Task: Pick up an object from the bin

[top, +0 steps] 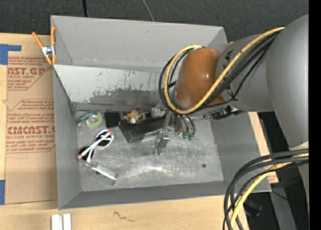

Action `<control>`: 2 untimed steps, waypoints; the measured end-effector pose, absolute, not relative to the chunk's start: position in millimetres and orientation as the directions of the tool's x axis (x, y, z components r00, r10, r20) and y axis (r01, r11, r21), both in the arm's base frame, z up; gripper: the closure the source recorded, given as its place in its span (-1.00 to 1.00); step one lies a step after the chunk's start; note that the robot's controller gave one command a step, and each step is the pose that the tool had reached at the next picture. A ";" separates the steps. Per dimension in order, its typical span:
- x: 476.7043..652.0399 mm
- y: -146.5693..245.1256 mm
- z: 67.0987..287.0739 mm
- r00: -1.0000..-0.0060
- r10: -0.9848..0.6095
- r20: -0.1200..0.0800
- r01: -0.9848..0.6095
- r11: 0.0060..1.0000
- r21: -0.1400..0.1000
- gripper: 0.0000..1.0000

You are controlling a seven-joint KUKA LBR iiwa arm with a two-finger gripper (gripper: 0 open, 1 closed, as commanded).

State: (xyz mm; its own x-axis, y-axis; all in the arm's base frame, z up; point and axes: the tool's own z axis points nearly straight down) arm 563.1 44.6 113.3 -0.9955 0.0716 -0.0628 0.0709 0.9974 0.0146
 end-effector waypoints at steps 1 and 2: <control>577.2 56.5 115.3 -0.999 -0.015 -0.034 -0.015 1.000 0.002 -1.00; 575.2 55.3 88.3 -0.996 -0.085 -0.014 -0.085 0.996 0.000 -1.00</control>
Offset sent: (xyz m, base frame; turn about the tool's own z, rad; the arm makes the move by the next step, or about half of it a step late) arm 0.0148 0.0076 -0.0433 -0.1787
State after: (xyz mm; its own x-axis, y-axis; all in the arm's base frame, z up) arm 575.2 55.3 88.3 -0.9963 -0.0846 -0.0143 -0.0846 0.9964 0.0002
